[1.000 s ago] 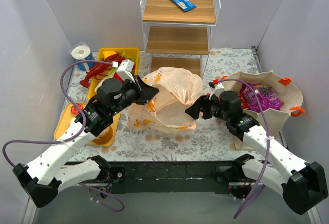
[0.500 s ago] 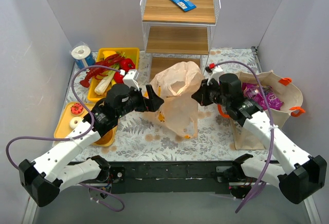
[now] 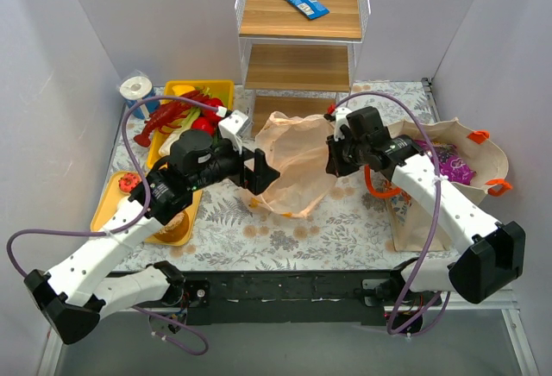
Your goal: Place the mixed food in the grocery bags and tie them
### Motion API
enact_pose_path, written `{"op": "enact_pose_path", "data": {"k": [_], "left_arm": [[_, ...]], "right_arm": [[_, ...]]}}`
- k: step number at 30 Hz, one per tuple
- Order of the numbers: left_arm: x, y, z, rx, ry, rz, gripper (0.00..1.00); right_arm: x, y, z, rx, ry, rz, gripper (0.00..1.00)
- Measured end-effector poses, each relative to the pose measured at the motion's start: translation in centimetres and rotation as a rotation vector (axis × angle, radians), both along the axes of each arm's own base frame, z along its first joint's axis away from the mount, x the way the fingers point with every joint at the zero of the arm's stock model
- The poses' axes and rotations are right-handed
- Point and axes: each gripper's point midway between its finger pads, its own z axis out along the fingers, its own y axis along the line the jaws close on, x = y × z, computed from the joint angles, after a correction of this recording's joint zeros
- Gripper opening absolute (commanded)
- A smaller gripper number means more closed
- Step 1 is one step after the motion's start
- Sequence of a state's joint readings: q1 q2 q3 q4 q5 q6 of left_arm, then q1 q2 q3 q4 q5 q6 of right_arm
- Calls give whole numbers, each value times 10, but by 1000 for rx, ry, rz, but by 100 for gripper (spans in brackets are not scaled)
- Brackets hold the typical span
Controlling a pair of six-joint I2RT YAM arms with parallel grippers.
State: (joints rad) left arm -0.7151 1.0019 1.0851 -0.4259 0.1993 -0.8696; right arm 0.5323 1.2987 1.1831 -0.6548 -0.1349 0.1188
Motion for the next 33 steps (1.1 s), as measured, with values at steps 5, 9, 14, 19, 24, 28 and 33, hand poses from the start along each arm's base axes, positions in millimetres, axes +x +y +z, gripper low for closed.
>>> {"op": "enact_pose_path", "data": {"k": [5,9,14,19,24,28,33], "left_arm": [[1,-5,15,36,-102,-25,98],[20,-2,32,67,-217,21,98],[46,-9,37,137,-336,34,98],[66,-22,29,224,-411,0,98],[92,-33,8,334,-435,-6,98],[102,-39,-15,392,-417,-25,59],[100,-46,-18,383,-415,-59,23]], "right_arm": [[2,1,-3,-22,20,17,1],[-1,1,-5,-27,32,34,1],[-2,3,-1,-29,31,62,1],[-7,4,2,-25,39,94,1],[-13,6,1,-17,57,126,1],[-16,7,1,-15,67,145,1],[-15,7,9,-29,56,170,1]]}}
